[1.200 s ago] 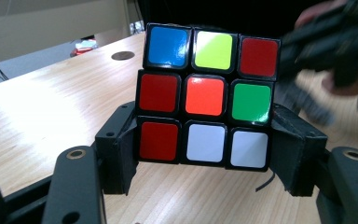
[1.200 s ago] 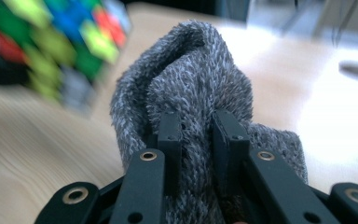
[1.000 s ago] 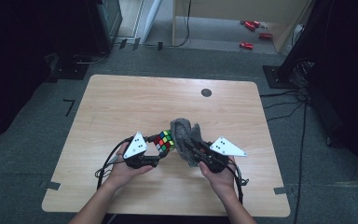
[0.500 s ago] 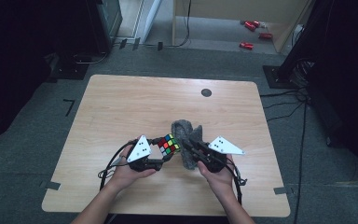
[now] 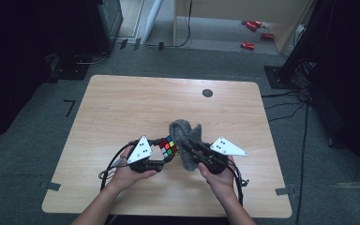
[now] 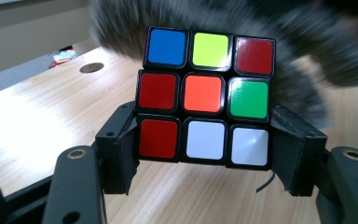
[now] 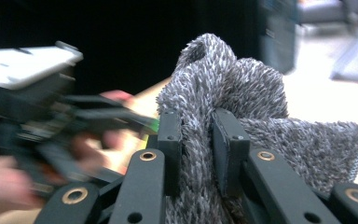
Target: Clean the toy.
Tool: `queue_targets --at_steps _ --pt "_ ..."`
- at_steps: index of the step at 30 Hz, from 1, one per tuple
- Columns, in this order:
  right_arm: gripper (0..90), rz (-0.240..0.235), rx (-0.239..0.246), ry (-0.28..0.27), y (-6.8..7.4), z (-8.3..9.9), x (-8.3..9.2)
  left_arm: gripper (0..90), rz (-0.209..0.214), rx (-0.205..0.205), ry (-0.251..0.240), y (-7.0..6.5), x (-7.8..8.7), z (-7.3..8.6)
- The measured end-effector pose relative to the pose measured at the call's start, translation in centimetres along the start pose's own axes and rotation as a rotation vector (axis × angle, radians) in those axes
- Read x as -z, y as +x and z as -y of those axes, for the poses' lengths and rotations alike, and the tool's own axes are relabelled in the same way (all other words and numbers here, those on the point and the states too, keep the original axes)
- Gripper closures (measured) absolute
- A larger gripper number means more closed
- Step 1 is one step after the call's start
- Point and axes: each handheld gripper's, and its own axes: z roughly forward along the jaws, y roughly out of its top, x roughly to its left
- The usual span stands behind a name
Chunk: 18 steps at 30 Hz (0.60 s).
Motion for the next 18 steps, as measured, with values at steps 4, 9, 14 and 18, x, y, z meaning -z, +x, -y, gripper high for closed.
queue_targets --at_steps 4,9,14,18 --pt "75.7 0.029 0.017 0.008 0.2 -0.1 -0.2 34.9 0.035 0.043 -0.023 0.3 0.3 -0.1" --pt "75.8 0.063 -0.075 0.028 -1.7 0.5 0.1 34.9 0.041 0.054 -0.049 0.5 0.6 -0.1" --pt "75.2 -0.011 -0.007 -0.002 0.6 -0.5 0.1 34.9 0.034 0.037 -0.037 0.2 0.3 -0.1" --pt "75.3 0.018 -0.016 -0.005 0.0 -0.4 0.1 34.9 0.047 0.048 -0.064 0.4 0.7 -0.3"
